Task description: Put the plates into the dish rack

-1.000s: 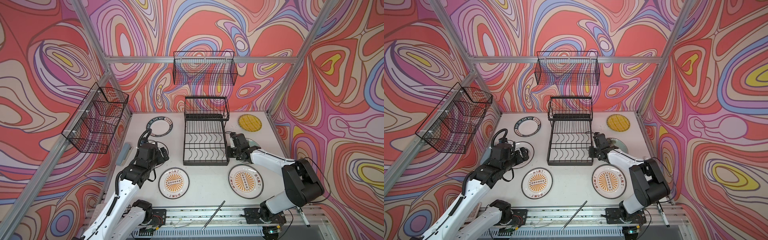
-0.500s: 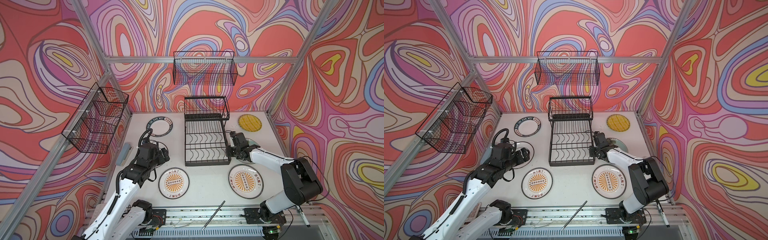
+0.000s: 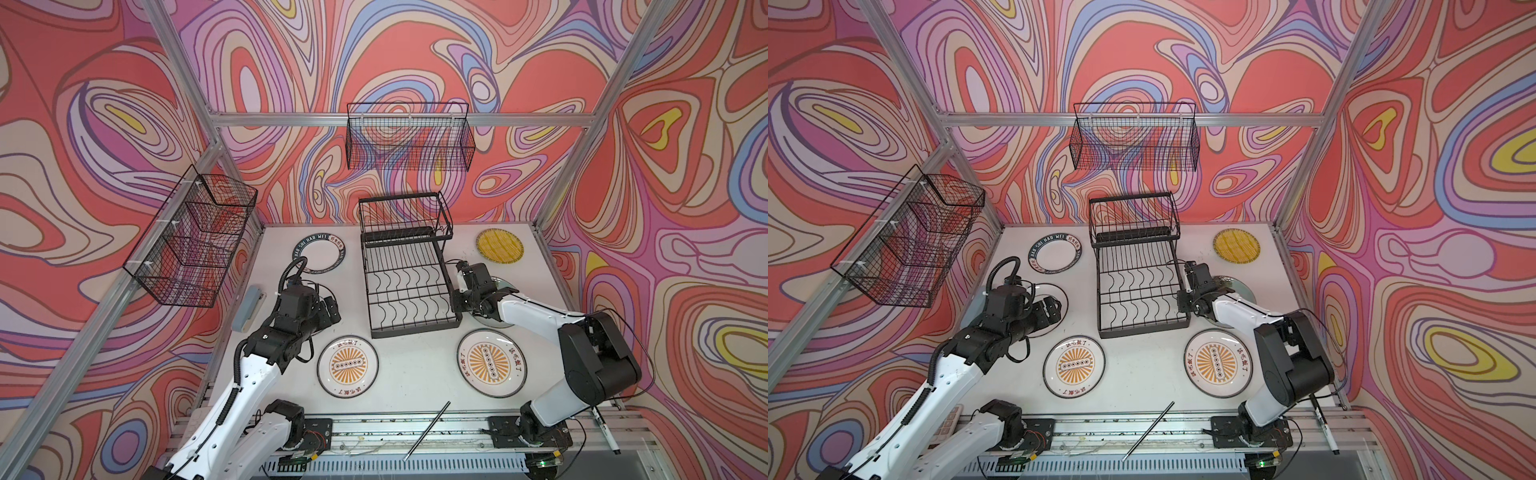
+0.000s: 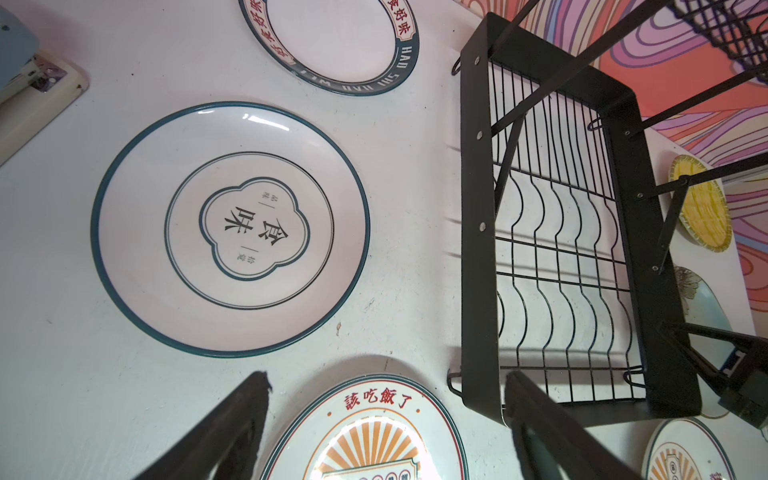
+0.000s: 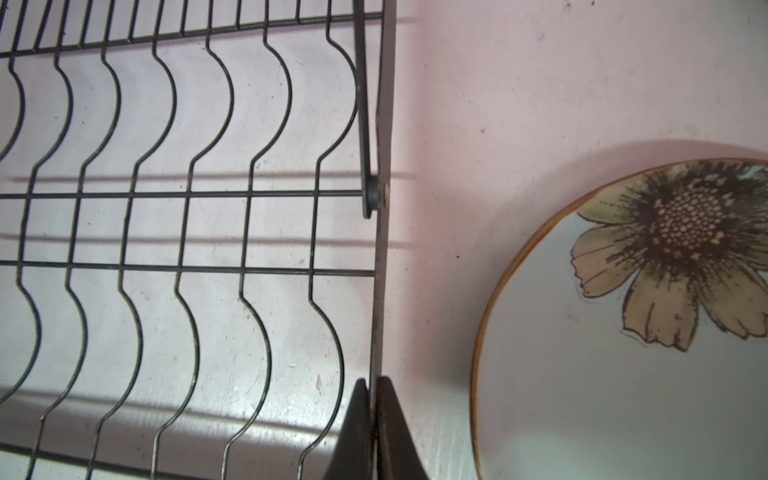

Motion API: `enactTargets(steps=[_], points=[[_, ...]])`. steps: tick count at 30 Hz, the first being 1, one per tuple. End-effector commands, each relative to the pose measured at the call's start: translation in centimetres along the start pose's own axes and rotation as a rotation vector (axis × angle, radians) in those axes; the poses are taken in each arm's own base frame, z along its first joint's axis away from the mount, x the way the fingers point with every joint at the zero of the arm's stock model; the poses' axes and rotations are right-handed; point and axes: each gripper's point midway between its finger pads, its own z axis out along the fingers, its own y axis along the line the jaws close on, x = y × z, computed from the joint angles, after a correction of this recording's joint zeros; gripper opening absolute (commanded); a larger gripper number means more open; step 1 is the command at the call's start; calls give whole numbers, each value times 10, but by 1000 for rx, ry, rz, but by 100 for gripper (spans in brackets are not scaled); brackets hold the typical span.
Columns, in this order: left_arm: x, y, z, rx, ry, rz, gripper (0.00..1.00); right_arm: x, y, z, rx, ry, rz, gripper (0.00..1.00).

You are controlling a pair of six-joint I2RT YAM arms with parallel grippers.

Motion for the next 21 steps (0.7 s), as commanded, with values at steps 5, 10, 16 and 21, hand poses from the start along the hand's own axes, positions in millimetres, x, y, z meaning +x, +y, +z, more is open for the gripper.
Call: enactTargets(steps=[5,10,16,21], points=[[-6,-7,-3,14,-5,13,91,-13,34,-4,-159,-35,-75,2],[-7,-7,-2,9,2,16,91,-12,35,-6,-167,-39,-67,1],[-4,-6,0,6,16,19,91,-6,38,-11,-189,-46,-75,0],[-2,-5,0,3,20,16,91,-3,37,-13,-191,-44,-89,0]])
